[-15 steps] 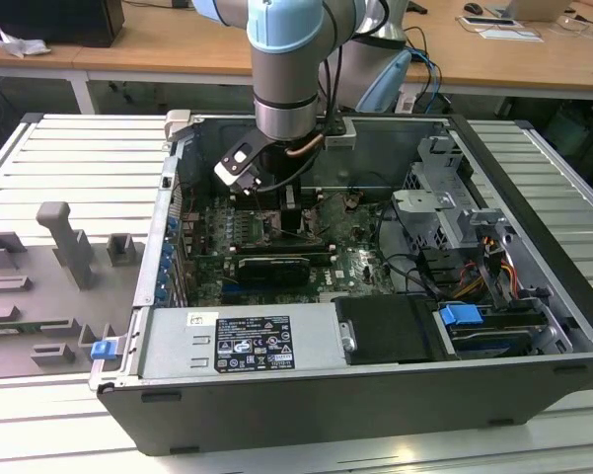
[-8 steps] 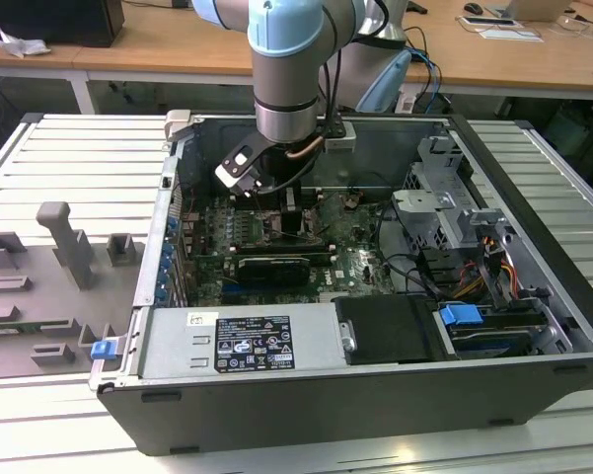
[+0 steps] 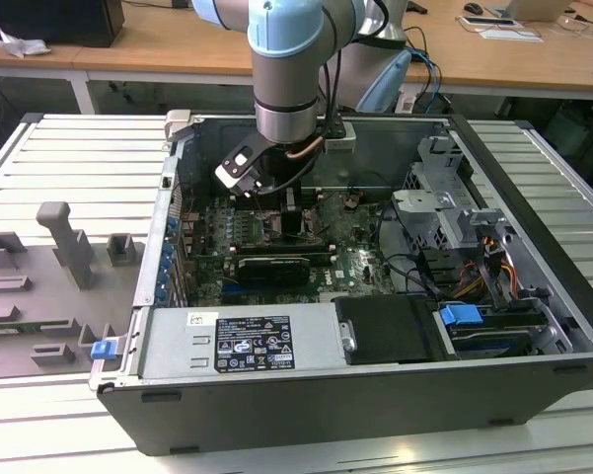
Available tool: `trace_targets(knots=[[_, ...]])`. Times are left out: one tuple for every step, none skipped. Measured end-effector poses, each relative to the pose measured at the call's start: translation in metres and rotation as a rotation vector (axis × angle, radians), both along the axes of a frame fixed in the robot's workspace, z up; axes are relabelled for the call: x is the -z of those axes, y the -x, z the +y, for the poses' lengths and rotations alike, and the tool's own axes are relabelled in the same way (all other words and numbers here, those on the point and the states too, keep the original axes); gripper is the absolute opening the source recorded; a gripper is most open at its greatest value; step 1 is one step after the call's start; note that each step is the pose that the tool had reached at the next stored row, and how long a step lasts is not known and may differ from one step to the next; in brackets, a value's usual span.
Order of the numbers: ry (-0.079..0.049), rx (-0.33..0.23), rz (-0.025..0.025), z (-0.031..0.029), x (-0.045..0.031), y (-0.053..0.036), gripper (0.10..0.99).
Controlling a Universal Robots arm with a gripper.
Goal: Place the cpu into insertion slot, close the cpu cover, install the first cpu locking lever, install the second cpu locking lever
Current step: 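Place the cpu into insertion slot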
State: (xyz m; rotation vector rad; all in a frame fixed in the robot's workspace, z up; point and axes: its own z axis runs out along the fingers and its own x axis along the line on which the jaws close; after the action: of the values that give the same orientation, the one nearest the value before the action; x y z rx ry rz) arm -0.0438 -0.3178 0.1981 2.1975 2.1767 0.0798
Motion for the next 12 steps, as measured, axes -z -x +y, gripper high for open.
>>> trace_targets(knots=[[0.0,0.0,-0.0002,0.0003,0.0002,0.0,0.616],[0.0,0.0,-0.0001,0.0008,0.0003,0.0,0.616],[0.0,0.0,0.0,0.0019,0.0004,0.0,0.616],[0.0,0.0,0.0001,0.0028,0.0006,0.0,0.616],[0.0,-0.001,0.0,0.0033,0.0007,-0.0001,0.616],[0.0,-0.002,0.0,0.004,0.0008,-0.0001,0.616],[0.0,-0.003,0.0001,0.0042,0.001,-0.0001,0.616],[0.0,-0.003,0.0001,0.0042,0.0009,-0.0001,0.616],[0.0,-0.003,0.0001,0.0042,0.001,-0.0001,0.616],[0.0,-0.003,0.0,0.0042,0.001,-0.0001,0.616],[0.0,-0.003,0.0001,0.0042,0.001,-0.0001,0.616],[-0.001,-0.003,0.0,0.0043,0.001,-0.0001,0.616]])
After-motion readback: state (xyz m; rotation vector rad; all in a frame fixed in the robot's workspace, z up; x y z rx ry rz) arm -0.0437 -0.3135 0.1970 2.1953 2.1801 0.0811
